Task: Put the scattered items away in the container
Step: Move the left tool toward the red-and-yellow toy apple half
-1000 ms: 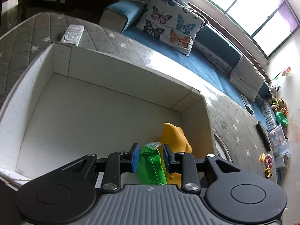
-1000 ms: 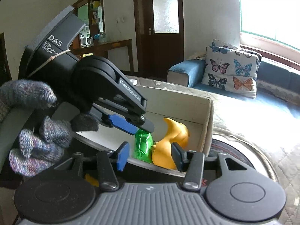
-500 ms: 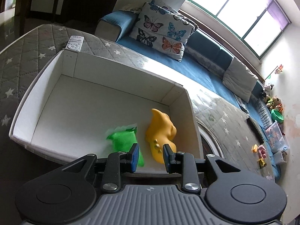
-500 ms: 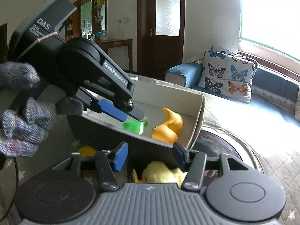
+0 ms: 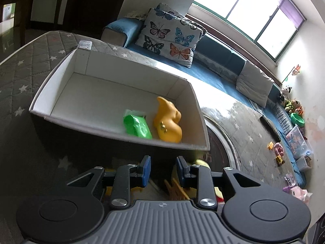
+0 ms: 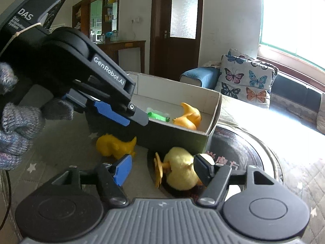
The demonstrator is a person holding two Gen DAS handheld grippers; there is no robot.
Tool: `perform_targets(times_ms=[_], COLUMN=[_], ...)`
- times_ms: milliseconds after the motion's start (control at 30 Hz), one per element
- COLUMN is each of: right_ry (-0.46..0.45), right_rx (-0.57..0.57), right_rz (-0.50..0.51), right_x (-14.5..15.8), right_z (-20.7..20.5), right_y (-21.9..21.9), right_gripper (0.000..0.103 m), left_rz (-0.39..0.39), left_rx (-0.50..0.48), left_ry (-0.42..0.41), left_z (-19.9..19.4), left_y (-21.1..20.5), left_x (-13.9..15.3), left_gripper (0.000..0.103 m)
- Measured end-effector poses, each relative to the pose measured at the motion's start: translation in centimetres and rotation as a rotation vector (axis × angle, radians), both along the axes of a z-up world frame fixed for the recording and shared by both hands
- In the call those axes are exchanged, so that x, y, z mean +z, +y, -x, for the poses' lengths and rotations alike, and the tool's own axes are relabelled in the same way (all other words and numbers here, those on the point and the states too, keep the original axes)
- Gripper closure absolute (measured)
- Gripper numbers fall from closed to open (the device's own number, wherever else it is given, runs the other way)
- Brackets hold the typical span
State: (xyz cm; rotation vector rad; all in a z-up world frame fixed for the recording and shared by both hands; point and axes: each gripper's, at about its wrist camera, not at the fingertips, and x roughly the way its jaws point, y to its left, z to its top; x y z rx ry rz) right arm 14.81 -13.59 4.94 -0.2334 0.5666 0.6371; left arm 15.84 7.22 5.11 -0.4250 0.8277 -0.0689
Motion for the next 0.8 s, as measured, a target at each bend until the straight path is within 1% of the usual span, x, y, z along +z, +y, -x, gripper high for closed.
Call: perform_targets(times_ms=[233, 533, 600, 633, 800], right_ry=[0.007, 0.028, 0.032, 0.031, 0.034], right_rx=[0.002, -0.025, -0.033, -0.036, -0.045], right_rz=[0.019, 0.02, 0.02, 0.021, 0.022], right_x=[-1.1, -2.2, -2.3, -2.4, -2.6], right_z=[1.8, 3.4, 3.6, 3.7, 4.2], right_y=[-0.6, -1.8, -2.1, -2.2, -2.7], right_gripper=[0.032, 0.031, 0.029, 0.025, 0.024], left_rz=[-0.006, 0.022, 0.026, 0.028, 0.035], left_rx=[-0.015, -0.025, -0.029, -0.03, -0.042], left_ry=[0.017, 0.049, 0.054, 0.058, 0.077], left_z=[2.0, 3.9, 4.3, 4.4, 5.0], left_y=[-0.8, -1.9, -2.2, -2.3, -3.0], left_x=[-1.3, -3.1, -3.5, -3.7, -4.4], left_gripper=[0.073, 0.073, 0.073, 0.073, 0.073])
